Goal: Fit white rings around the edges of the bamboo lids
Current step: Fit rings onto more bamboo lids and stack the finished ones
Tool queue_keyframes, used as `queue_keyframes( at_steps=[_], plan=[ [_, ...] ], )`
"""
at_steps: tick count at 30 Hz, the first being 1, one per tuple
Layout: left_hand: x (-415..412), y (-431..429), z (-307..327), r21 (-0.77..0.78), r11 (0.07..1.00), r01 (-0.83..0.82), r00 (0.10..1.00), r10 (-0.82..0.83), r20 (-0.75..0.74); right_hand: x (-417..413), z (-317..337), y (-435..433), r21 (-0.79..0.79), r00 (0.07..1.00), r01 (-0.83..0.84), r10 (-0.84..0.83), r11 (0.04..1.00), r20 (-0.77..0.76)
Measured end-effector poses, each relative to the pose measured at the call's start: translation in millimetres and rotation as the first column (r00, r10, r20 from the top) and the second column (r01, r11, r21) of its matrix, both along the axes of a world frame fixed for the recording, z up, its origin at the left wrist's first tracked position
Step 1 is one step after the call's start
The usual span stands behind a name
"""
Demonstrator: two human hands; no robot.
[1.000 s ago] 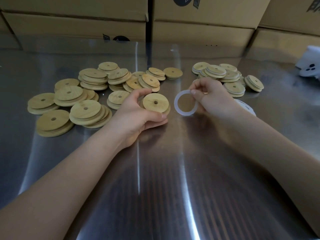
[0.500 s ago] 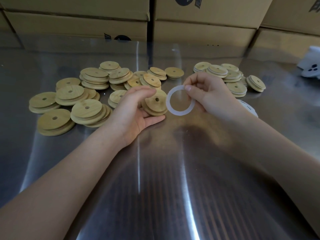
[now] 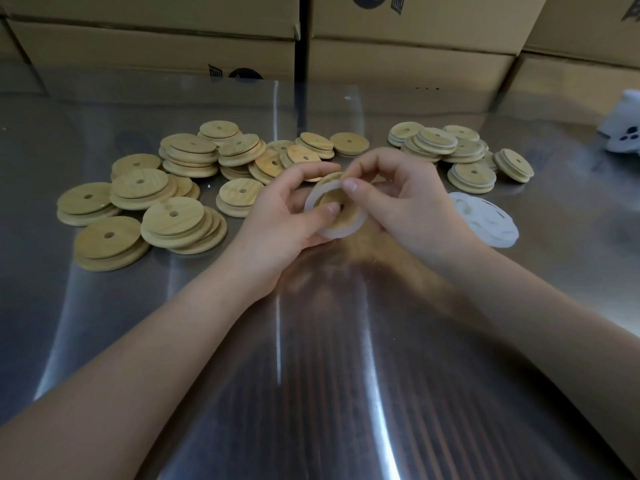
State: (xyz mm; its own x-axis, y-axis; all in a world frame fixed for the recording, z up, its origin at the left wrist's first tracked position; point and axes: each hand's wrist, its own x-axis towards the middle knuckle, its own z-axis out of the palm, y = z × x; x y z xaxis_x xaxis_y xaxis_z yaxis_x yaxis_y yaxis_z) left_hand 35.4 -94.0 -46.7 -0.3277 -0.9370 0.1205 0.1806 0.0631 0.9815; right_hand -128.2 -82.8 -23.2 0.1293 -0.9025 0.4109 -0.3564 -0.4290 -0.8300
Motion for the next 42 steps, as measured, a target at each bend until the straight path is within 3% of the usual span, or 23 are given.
queue_keyframes(
  at_steps=[9, 20, 42],
  plan=[
    [-2.7, 3.5, -1.4, -0.200, 0.979, -0.043, 0.992, 0.066, 0.109, -0.6, -1.0, -2.8, -0.118, 0.994, 0.094, -0.100, 0.989, -0.044],
    [-1.6, 7.3, 1.1, -0.429, 0.897, -0.105, 0.970, 0.187, 0.153, -6.8, 3.4, -4.2, -0.027, 0.998, 0.058, -0.058, 0.998, 0.014],
    [-1.8, 8.8, 1.9, -0.441, 0.878, -0.187, 0.957, 0.264, 0.120, -12.1, 5.1, -7.9, 0.073, 0.998, 0.000, -0.005, 0.997, 0.065]
  ],
)
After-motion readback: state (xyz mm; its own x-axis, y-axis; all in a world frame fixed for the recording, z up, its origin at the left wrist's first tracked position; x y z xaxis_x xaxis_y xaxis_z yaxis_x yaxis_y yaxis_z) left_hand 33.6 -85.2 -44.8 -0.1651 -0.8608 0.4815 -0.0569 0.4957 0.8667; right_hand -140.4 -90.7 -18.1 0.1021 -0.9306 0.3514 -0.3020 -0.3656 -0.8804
